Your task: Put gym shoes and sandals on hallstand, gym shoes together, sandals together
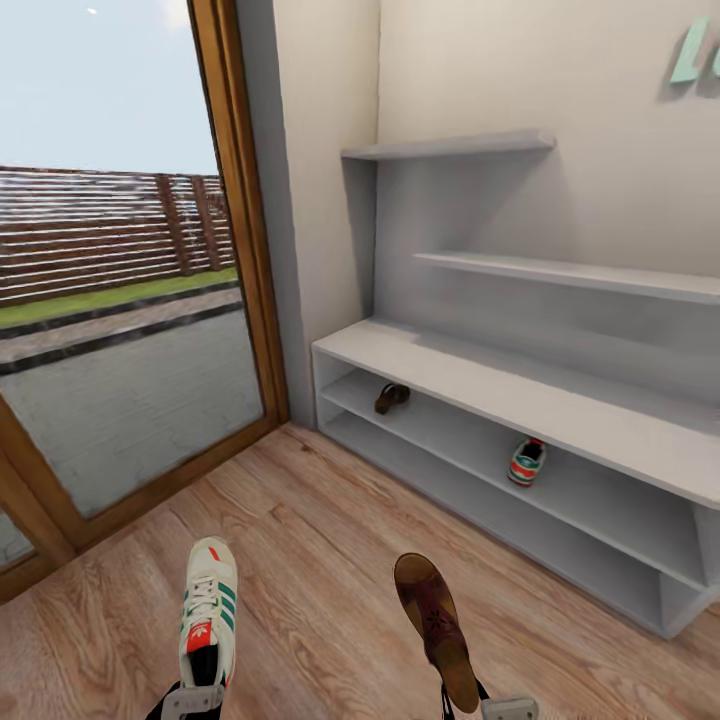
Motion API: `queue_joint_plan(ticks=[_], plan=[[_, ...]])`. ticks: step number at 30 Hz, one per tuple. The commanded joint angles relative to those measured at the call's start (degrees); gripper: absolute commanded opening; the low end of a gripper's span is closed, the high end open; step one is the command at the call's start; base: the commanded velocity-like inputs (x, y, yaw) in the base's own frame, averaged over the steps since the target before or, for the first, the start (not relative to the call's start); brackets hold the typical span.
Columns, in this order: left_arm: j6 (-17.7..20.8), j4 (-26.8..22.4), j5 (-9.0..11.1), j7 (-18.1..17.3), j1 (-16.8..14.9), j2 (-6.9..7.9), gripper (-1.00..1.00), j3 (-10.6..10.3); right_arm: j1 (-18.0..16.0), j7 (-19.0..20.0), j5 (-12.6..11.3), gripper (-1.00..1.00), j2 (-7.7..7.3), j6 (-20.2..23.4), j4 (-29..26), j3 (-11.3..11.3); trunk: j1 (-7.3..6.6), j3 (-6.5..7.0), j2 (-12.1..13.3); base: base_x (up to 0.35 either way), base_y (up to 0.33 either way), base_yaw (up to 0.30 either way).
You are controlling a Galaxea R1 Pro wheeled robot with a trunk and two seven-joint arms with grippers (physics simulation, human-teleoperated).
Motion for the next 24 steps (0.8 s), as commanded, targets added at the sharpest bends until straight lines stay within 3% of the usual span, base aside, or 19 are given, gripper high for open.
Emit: queue_joint_plan(ticks=[1,24], plan=[[-0.1,0.0,-0.1,-0.2,0.0,-0.03,-1.00,0.3,-0.1,-0.1,-0.7,-1.00,-0.06,-0.2,0.0,0.5,-0.01,-0.05,0.0,0.000,0.000,-0.266],[-0.1,0.1,-0.2,-0.3,0.0,-0.03,-1.00,0.3,-0.1,-0.1,-0.7,-1.00,-0.06,-0.2,0.1,0.5,-0.01,-0.05,0.0,0.000,0.000,-0.266]])
